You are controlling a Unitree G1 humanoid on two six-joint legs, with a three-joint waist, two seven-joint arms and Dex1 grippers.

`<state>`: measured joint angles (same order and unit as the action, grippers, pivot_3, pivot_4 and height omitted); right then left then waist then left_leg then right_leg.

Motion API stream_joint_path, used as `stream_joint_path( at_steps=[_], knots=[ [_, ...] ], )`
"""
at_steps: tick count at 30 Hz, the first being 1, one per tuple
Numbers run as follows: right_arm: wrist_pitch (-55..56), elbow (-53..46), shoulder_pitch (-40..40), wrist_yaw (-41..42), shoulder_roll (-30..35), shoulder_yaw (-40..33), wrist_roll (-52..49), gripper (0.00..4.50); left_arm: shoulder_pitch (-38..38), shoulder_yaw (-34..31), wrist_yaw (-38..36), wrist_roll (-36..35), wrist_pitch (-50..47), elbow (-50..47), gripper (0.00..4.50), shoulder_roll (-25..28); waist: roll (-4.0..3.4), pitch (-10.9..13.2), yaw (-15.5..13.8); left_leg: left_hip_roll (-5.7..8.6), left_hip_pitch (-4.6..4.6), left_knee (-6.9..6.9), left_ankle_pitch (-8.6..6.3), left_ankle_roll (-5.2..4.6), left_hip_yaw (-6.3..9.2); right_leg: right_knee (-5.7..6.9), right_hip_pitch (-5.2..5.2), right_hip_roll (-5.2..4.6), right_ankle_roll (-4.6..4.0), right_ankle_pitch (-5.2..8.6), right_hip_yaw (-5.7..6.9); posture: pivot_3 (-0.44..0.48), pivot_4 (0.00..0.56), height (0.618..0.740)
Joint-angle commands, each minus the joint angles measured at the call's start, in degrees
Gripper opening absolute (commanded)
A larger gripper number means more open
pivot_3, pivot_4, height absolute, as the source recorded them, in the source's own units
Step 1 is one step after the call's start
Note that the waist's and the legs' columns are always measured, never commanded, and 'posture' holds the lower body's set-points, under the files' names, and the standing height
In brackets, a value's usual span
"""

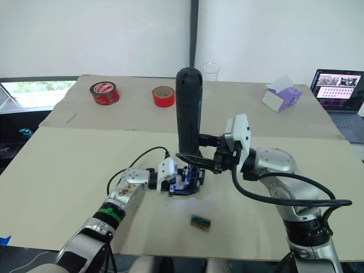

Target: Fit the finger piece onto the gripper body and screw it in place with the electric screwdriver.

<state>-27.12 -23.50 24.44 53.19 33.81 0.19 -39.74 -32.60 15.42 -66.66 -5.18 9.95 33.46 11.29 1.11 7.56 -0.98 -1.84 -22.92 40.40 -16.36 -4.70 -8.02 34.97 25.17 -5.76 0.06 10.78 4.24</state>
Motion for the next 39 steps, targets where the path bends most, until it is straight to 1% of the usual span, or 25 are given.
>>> stream_joint_path(
  at_steps=[1,10,12,17,18,19,20,21,25,29,32,34,36,39],
  knots=[
    [1.52,-3.63,2.96,1.81,0.69,-4.44,-4.22,1.91,1.19,1.26,1.31,2.12,-1.59,2.00,2.51,0.58,0.00,0.01,-0.05,0.01,0.00,0.00,0.00,-0.01,0.00,0.00,0.00,-0.01,0.00,0.00,0.01,0.000,0.150,0.740],
    [-0.84,-4.45,5.71,2.33,2.89,-6.57,-7.54,1.91,1.70,1.89,2.28,2.66,-1.46,2.41,2.51,0.70,0.00,0.02,0.11,-0.01,0.06,0.00,0.00,-0.01,0.01,0.00,-0.03,-0.03,0.01,0.00,0.03,0.000,0.150,0.740],
    [-1.35,-4.73,6.04,1.85,3.12,-6.94,-8.24,1.91,1.78,1.93,2.36,2.65,-1.45,2.48,2.51,0.72,0.00,0.02,0.11,0.00,0.05,0.00,0.00,-0.02,0.01,0.01,-0.02,-0.28,0.01,0.00,0.03,0.000,0.150,0.740],
    [-2.49,-5.45,7.46,-1.16,2.87,-8.32,-11.07,1.91,1.87,1.78,1.88,2.10,-2.06,2.81,2.51,0.62,0.00,0.02,0.13,0.00,0.04,0.00,0.00,-0.02,0.01,0.01,-0.02,-0.33,0.01,-0.01,0.05,0.000,0.150,0.740],
    [-2.93,-5.68,7.83,-1.88,2.82,-8.62,-11.82,1.91,1.86,1.65,1.97,2.00,-1.94,2.88,3.44,0.54,0.00,0.02,0.13,0.00,0.04,0.00,0.00,-0.02,0.01,0.01,-0.02,-0.34,0.02,-0.01,0.06,0.000,0.150,0.740],
    [-3.64,-5.98,8.34,-3.08,2.60,-9.08,-13.06,1.91,1.83,1.47,2.50,2.14,-1.12,3.07,3.73,0.52,0.00,0.02,0.14,0.01,0.04,0.00,0.00,-0.02,0.01,0.01,-0.02,-0.34,0.02,-0.01,0.05,0.000,0.150,0.740],
    [-4.55,-6.37,8.94,-4.46,2.43,-9.62,-14.56,1.91,1.89,1.18,2.73,2.02,-0.80,3.11,4.22,0.59,0.00,0.02,0.13,0.00,0.05,0.00,0.00,-0.02,0.01,0.01,-0.02,-0.35,0.02,-0.01,0.05,0.000,0.150,0.740],
    [-5.30,-6.69,9.40,-5.56,2.46,-10.08,-15.93,1.91,1.98,0.97,2.66,1.84,-0.72,3.04,4.47,0.77,0.00,0.02,0.12,0.00,0.05,0.00,0.00,-0.02,0.01,0.01,-0.02,-0.35,0.02,-0.01,0.06,0.000,0.150,0.740],
    [-7.46,-8.34,9.09,-7.52,5.44,-13.37,-19.39,1.91,4.58,-1.43,0.25,-0.82,0.73,-1.27,4.47,4.07,-0.01,0.02,0.30,-0.01,0.05,-0.01,0.00,-0.01,0.02,0.01,-0.02,-0.39,0.01,-0.01,0.07,0.000,0.150,0.740],
    [-7.87,-10.08,1.98,-5.23,11.57,-20.25,-19.64,1.91,9.09,-6.20,-3.21,-6.70,1.74,-7.27,4.47,9.17,0.01,0.04,0.87,-0.04,0.06,-0.20,0.02,0.03,0.01,-0.02,0.06,-0.39,-0.05,0.04,0.08,0.000,0.150,0.740],
    [-7.38,-11.59,-5.44,-4.48,14.44,-26.53,-19.27,1.91,12.47,-9.82,-7.42,-11.54,1.42,-10.98,4.47,13.99,-0.08,0.10,0.93,-0.06,0.09,-0.41,0.11,0.18,0.00,0.00,0.13,-0.37,-0.11,0.08,0.08,0.000,0.150,0.740],
    [-6.89,-12.99,-9.45,-4.82,15.24,-30.04,-19.25,1.91,14.16,-11.49,-9.99,-13.89,1.12,-12.90,4.47,16.72,-0.22,0.19,0.90,-0.07,0.08,-0.45,0.13,0.22,0.01,0.02,0.16,-0.34,-0.13,0.11,0.10,0.000,0.150,0.740],
    [-6.16,-15.00,-15.30,-4.69,14.78,-34.58,-18.63,1.91,15.84,-13.06,-12.36,-15.96,0.12,-14.90,4.47,19.51,-0.24,0.22,0.56,-0.06,0.06,-0.44,0.13,0.22,0.00,0.02,0.17,-0.34,-0.13,0.11,0.10,0.000,0.150,0.740],
    [-4.74,-16.23,-23.98,-3.18,13.20,-40.02,-17.00,1.91,17.08,-14.07,-14.39,-17.69,-1.20,-17.30,4.47,21.98,-0.22,0.23,-0.24,-0.04,0.04,-0.43,0.13,0.22,0.04,-0.03,0.12,-0.35,-0.07,0.15,0.16,0.000,0.150,0.740]
  ],
)
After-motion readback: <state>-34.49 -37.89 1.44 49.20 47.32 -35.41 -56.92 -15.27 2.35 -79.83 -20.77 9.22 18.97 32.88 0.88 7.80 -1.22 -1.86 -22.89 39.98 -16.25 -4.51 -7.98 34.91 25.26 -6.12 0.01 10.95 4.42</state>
